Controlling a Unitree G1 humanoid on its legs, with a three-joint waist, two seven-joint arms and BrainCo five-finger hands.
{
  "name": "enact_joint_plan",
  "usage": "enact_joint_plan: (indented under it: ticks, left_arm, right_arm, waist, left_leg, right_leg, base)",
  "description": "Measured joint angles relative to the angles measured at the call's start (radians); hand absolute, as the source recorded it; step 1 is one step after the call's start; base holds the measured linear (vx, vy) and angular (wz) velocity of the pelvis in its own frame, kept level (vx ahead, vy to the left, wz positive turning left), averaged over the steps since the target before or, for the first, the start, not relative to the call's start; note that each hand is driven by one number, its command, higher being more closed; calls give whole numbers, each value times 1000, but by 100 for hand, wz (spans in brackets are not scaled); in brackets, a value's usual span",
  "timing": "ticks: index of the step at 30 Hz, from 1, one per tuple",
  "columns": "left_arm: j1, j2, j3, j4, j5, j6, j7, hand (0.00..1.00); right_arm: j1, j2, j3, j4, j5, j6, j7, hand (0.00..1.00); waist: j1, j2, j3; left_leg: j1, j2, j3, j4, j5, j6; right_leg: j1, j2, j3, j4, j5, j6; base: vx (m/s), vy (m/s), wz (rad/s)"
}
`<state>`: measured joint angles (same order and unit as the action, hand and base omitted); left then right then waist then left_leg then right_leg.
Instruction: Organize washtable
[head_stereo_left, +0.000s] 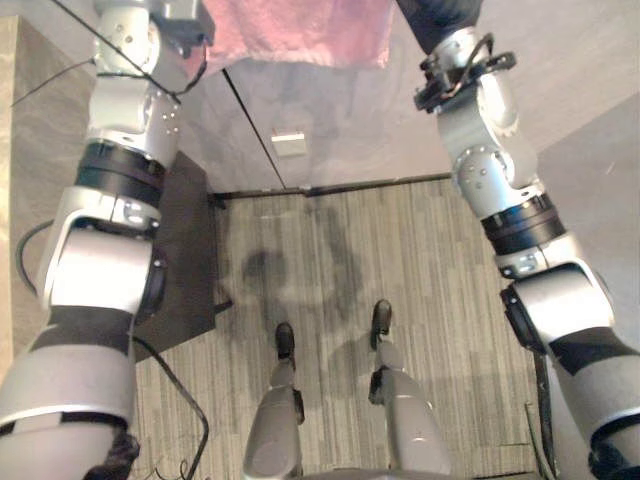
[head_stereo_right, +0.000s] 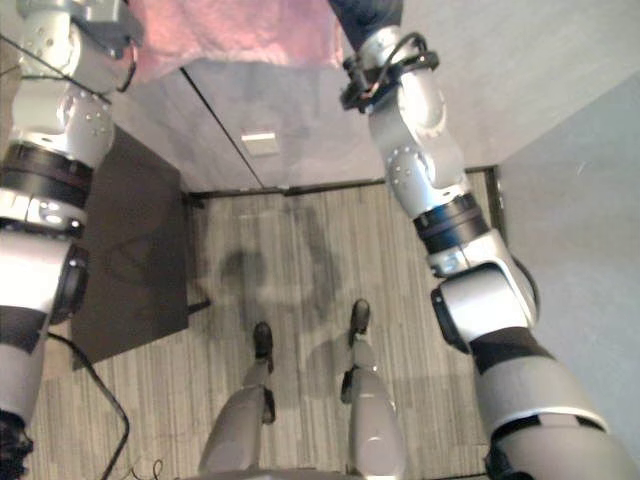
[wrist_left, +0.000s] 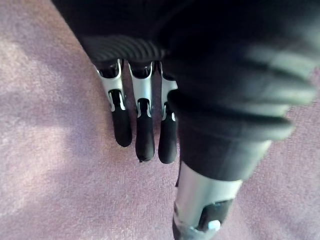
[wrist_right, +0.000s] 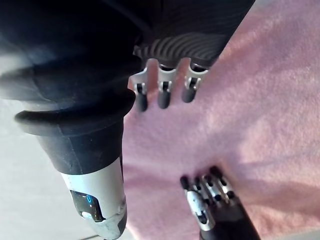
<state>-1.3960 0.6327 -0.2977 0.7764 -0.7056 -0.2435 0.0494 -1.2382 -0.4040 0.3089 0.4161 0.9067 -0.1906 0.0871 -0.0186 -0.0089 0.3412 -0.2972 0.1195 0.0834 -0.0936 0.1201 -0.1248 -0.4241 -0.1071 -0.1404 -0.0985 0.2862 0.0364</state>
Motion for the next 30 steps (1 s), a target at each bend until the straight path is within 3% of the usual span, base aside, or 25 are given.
enact_joint_plan:
  ticks: [15, 22, 26, 30]
  left_arm:
    - [0, 55, 118, 11, 0, -7, 63, 0]
    - [54, 137, 198, 19, 0, -10, 86, 0]
    - [141, 167, 239, 2, -33, -11, 60, 0]
    - [296, 204, 268, -171, -52, -18, -6, 0]
  right_arm:
    - [0, -46, -47, 1, 27, -2, 0, 0]
    - [0, -110, -125, 82, 27, -32, -41, 0]
    - [4, -151, -175, 111, 34, -35, -66, 0]
    - [52, -183, -268, 108, 34, -40, -69, 0]
  waist:
    - [7, -1, 20]
    - [11, 0, 22]
    - [26, 0, 22]
    - [37, 0, 21]
  left_leg:
    - [1, 1, 0, 0, 1, 1]
    - [18, 1, -13, 0, 2, 3]
    - [31, 1, -20, 0, 3, 3]
    - [33, 1, -35, 0, 5, 3]
  right_leg:
    - [2, 0, 0, 0, 1, 1]
    - [27, 0, -12, 0, 0, 1]
    - [44, -1, -18, 0, 0, 1]
    - [53, -2, -27, 0, 0, 1]
  base:
    - [-2, 32, 0]
    - [-3, 20, 4]
    - [-9, 47, 5]
    - [-8, 44, 8]
